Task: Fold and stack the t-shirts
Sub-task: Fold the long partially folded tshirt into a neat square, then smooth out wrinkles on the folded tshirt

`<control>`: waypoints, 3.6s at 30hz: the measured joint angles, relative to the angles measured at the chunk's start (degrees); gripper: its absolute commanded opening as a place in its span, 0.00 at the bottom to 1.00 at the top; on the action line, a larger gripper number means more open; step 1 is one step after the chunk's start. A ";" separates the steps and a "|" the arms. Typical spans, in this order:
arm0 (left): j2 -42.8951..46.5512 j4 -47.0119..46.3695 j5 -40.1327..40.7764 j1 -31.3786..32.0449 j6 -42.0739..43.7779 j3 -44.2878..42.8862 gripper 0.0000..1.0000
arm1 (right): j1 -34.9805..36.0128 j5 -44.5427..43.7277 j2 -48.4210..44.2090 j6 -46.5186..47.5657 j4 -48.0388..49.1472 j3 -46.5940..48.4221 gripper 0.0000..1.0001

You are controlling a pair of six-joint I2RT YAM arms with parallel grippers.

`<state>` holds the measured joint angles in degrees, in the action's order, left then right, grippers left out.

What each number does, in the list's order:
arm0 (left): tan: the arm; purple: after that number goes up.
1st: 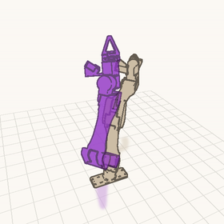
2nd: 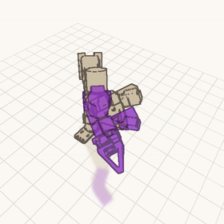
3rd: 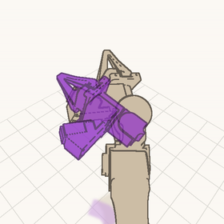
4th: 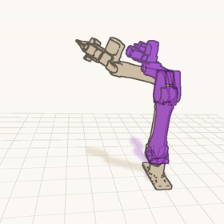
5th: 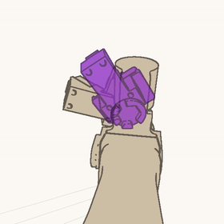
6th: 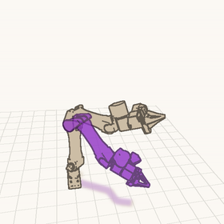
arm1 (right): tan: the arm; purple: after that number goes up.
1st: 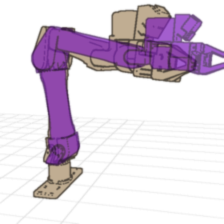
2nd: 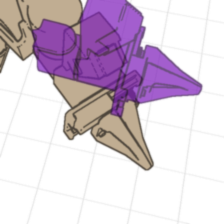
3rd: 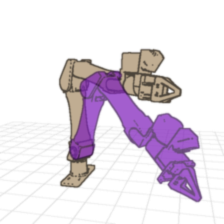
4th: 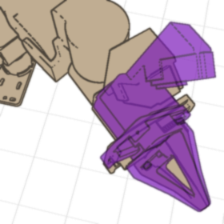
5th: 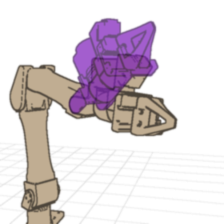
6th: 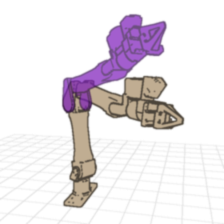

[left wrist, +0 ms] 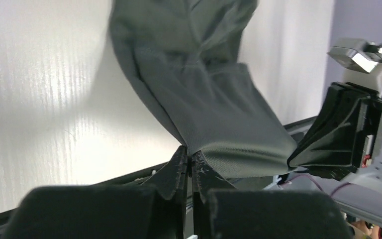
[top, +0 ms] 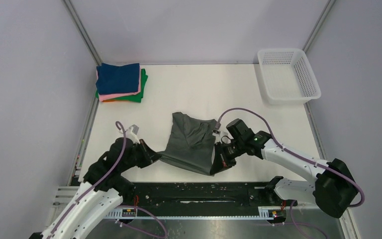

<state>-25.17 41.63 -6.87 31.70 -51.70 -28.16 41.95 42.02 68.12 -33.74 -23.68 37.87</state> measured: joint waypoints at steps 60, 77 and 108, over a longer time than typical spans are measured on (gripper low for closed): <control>-46.69 -22.80 20.15 -2.80 3.45 -19.32 0.02 | -21.51 20.15 23.15 -14.53 25.75 2.25 0.06; -66.12 -24.55 14.38 -7.04 6.40 -33.40 0.96 | -28.24 9.86 30.08 -5.60 12.39 13.03 0.99; -80.85 -30.53 -1.14 -3.63 4.76 -37.27 0.99 | -14.03 -6.01 34.42 1.79 11.47 24.98 0.99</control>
<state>-106.02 11.09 -8.01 28.08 -46.94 -65.43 27.92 36.01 102.54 -31.94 -12.21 62.85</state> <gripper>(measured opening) 0.989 0.993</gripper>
